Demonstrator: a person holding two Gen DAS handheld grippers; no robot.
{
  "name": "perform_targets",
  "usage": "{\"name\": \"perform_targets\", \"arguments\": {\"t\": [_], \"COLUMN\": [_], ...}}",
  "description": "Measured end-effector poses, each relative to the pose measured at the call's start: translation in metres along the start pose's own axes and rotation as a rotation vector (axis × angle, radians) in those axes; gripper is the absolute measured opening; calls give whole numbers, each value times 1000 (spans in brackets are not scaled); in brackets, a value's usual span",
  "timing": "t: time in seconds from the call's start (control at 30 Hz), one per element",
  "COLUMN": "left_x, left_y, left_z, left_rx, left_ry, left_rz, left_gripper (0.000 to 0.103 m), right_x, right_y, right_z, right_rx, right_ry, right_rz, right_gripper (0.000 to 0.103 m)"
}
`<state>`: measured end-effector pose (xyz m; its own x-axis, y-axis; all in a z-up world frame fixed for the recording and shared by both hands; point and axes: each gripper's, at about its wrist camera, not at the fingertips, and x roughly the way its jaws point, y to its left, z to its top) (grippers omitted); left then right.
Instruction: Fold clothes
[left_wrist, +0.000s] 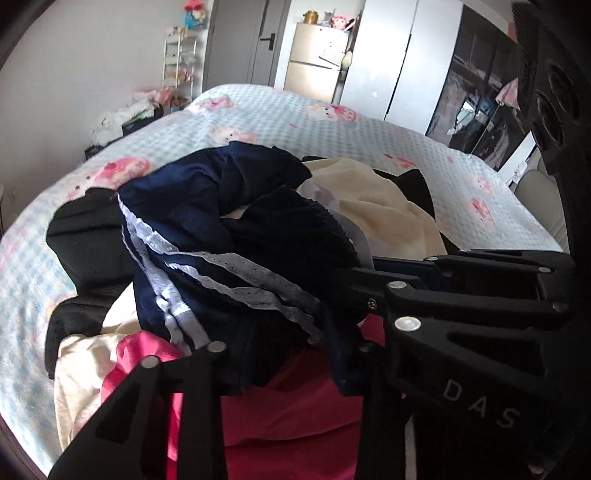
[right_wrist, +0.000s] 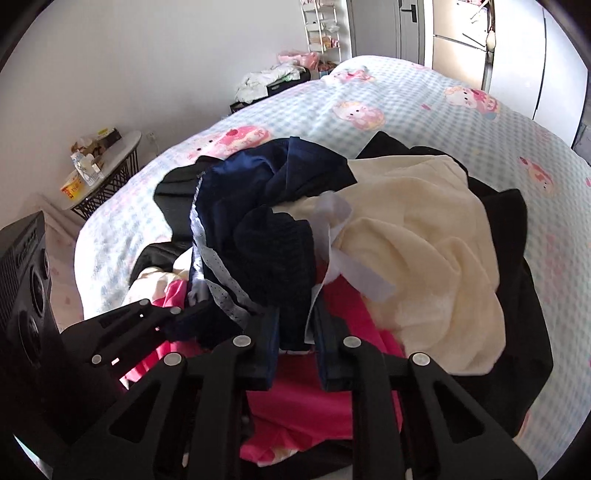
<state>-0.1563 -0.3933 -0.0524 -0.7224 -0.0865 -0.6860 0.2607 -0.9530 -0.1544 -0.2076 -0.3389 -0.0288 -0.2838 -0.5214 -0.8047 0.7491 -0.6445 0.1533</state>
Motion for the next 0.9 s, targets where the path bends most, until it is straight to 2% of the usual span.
{"name": "perform_targets", "arguments": {"t": [0.07,0.1,0.13,0.37,0.47,0.63,0.8,0.9], "left_x": [-17,-24,-31,-72,-92,-111,-127,-120], "left_y": [-13,-24,-36,-141,-197,-278,-347,-366], "left_z": [-4,-8,-11,-41,-66,-102,-134,-153], "left_rx": [19,42,66,232,282,331,406,350], "left_ry": [-16,-13,-13,-7,-19,37,70,105], "left_rz": [-27,-50,-76,-174,-212,-373,-478,-461], "left_gripper": [13,6,4,3,3,0,0,0], "right_x": [-17,-28,-40,-125,-161,-215,-261,-269], "right_y": [0,-2,-4,-49,-76,-123,-170,-190], "right_z": [-16,-26,-36,-116,-155,-223,-283,-309], "right_rx": [-5,-6,-6,105,176,318,462,529], "right_ry": [-23,-37,-51,-97,-99,-96,-109,-92], "right_rz": [17,11,5,-79,-103,-181,-212,-198], "right_gripper": [13,12,12,12,11,11,14,16]}}
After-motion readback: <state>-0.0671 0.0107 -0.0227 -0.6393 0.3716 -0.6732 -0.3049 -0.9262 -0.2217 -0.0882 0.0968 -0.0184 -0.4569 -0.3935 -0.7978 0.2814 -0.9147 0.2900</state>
